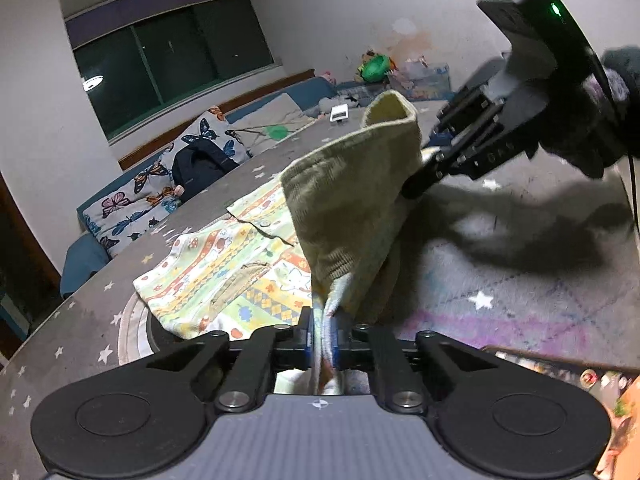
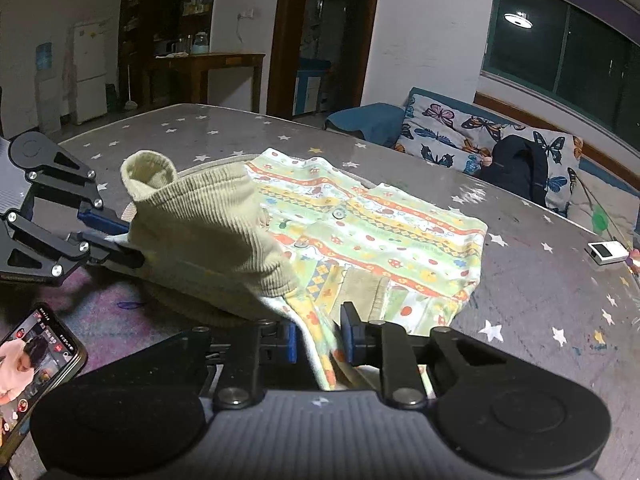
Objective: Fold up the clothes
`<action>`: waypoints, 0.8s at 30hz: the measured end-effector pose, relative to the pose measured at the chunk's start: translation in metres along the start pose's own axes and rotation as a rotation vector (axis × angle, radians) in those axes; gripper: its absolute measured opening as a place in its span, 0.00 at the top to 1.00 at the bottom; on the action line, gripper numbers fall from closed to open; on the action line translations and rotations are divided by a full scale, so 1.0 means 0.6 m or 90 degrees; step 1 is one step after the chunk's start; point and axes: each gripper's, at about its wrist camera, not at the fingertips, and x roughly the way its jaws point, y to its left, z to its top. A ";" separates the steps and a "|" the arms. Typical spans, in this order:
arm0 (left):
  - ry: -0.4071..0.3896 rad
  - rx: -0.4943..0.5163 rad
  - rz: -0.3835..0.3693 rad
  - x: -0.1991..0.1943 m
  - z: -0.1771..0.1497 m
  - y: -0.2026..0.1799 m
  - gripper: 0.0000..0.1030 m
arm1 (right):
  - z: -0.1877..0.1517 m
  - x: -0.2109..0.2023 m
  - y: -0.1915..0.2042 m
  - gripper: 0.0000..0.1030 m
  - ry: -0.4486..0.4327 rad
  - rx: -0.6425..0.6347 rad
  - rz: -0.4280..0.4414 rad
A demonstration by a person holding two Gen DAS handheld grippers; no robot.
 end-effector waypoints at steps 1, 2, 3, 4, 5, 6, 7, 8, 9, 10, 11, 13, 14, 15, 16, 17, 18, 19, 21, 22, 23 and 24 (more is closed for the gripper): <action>-0.003 -0.005 -0.001 -0.003 0.000 0.001 0.94 | -0.001 -0.002 0.001 0.83 0.000 0.002 0.000; -0.005 -0.011 -0.002 -0.005 0.000 0.002 0.94 | -0.003 -0.003 0.002 0.85 -0.001 0.004 0.000; -0.008 -0.016 -0.003 -0.009 0.000 0.004 0.94 | -0.004 -0.006 0.003 0.86 -0.001 0.007 0.002; -0.010 -0.021 -0.006 -0.017 0.003 0.008 0.94 | -0.005 -0.010 0.004 0.86 -0.002 0.009 0.004; -0.013 -0.028 -0.008 -0.023 0.002 0.010 0.94 | -0.006 -0.013 0.006 0.86 -0.003 0.010 0.006; -0.016 -0.035 -0.012 -0.030 0.001 0.013 0.94 | -0.006 -0.016 0.009 0.87 -0.004 0.010 0.008; -0.017 -0.042 -0.014 -0.036 0.000 0.016 0.94 | -0.007 -0.020 0.012 0.87 -0.005 0.009 0.011; -0.018 -0.046 -0.016 -0.043 -0.002 0.016 0.94 | -0.008 -0.023 0.015 0.87 -0.006 0.010 0.014; -0.018 -0.050 -0.018 -0.050 -0.004 0.017 0.94 | -0.009 -0.028 0.019 0.87 -0.008 0.011 0.018; -0.018 -0.053 -0.020 -0.057 -0.006 0.017 0.94 | -0.010 -0.033 0.023 0.88 -0.009 0.012 0.023; -0.019 -0.057 -0.022 -0.065 -0.008 0.018 0.94 | -0.011 -0.038 0.028 0.88 -0.011 0.012 0.027; -0.020 -0.064 -0.026 -0.079 -0.012 0.019 0.94 | -0.014 -0.049 0.038 0.88 -0.013 0.008 0.036; -0.020 -0.068 -0.028 -0.086 -0.014 0.019 0.94 | -0.015 -0.054 0.043 0.88 -0.013 0.006 0.041; -0.019 -0.067 -0.031 -0.098 -0.014 0.020 0.94 | -0.016 -0.060 0.049 0.88 -0.013 0.005 0.046; -0.019 -0.067 -0.034 -0.109 -0.015 0.021 0.94 | -0.018 -0.069 0.055 0.88 -0.012 0.005 0.052; -0.019 -0.068 -0.037 -0.120 -0.017 0.020 0.94 | -0.020 -0.078 0.060 0.88 -0.012 0.005 0.059; -0.020 -0.071 -0.040 -0.133 -0.019 0.019 0.94 | -0.021 -0.086 0.066 0.88 -0.011 0.005 0.066; -0.021 -0.074 -0.043 -0.145 -0.020 0.018 0.94 | -0.023 -0.092 0.071 0.89 -0.010 0.005 0.071; -0.023 -0.080 -0.050 -0.170 -0.022 0.017 0.94 | -0.027 -0.113 0.086 0.89 -0.003 -0.003 0.088; -0.024 -0.083 -0.053 -0.183 -0.023 0.016 0.94 | -0.029 -0.125 0.095 0.89 0.001 -0.007 0.096; -0.025 -0.086 -0.056 -0.195 -0.024 0.015 0.94 | -0.030 -0.136 0.102 0.89 0.004 -0.013 0.105; -0.026 -0.086 -0.053 -0.199 -0.021 0.015 0.94 | -0.030 -0.146 0.108 0.90 0.004 -0.021 0.112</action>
